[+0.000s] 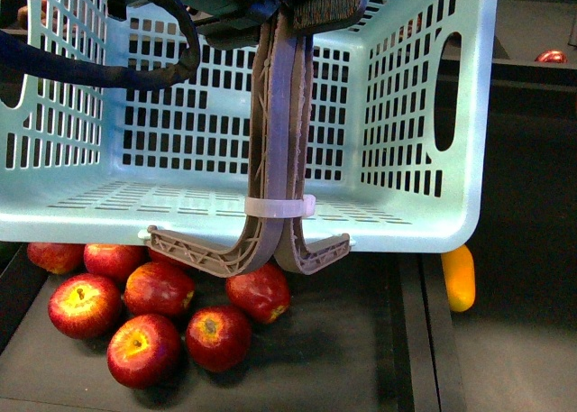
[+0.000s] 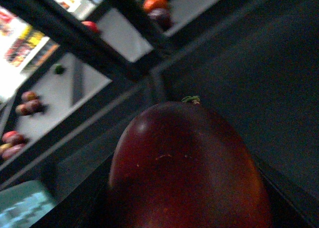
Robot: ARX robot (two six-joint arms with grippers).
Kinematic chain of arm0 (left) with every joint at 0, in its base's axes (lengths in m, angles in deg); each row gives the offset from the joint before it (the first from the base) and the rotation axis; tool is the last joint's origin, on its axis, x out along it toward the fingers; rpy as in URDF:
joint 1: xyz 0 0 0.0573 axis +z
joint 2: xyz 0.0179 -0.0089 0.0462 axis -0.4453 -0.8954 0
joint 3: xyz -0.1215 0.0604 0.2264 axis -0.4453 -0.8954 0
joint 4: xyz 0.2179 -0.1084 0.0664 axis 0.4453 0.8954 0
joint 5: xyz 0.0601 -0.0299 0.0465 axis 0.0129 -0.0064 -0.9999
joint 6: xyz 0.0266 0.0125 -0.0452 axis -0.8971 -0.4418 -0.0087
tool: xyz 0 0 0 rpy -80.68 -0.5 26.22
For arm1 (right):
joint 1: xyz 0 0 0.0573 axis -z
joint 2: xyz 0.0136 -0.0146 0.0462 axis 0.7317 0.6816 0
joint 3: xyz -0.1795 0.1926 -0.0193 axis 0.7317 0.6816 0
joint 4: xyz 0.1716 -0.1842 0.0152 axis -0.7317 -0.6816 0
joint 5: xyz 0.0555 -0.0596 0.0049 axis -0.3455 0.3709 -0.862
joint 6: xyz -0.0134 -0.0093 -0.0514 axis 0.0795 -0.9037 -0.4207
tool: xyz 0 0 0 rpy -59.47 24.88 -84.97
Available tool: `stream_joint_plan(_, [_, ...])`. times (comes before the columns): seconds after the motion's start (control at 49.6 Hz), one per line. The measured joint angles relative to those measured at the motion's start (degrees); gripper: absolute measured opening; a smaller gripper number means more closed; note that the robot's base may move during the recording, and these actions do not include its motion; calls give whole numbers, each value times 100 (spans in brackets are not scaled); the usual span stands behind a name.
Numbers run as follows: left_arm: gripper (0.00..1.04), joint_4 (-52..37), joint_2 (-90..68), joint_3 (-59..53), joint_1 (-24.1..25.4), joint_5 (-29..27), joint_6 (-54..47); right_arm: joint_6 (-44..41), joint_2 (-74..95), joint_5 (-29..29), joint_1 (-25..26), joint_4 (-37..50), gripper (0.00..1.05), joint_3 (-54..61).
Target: Pick mango and avocado into basket
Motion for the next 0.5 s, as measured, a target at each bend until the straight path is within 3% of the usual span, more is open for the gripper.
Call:
stream_joint_plan(0.302, [5, 0, 0, 0, 0, -13, 2, 269, -1954, -734, -940, -59, 66, 675])
stream_joint_plan(0.504, [5, 0, 0, 0, 0, 4, 2, 111, -2424, -629, -1674, -157, 66, 1097])
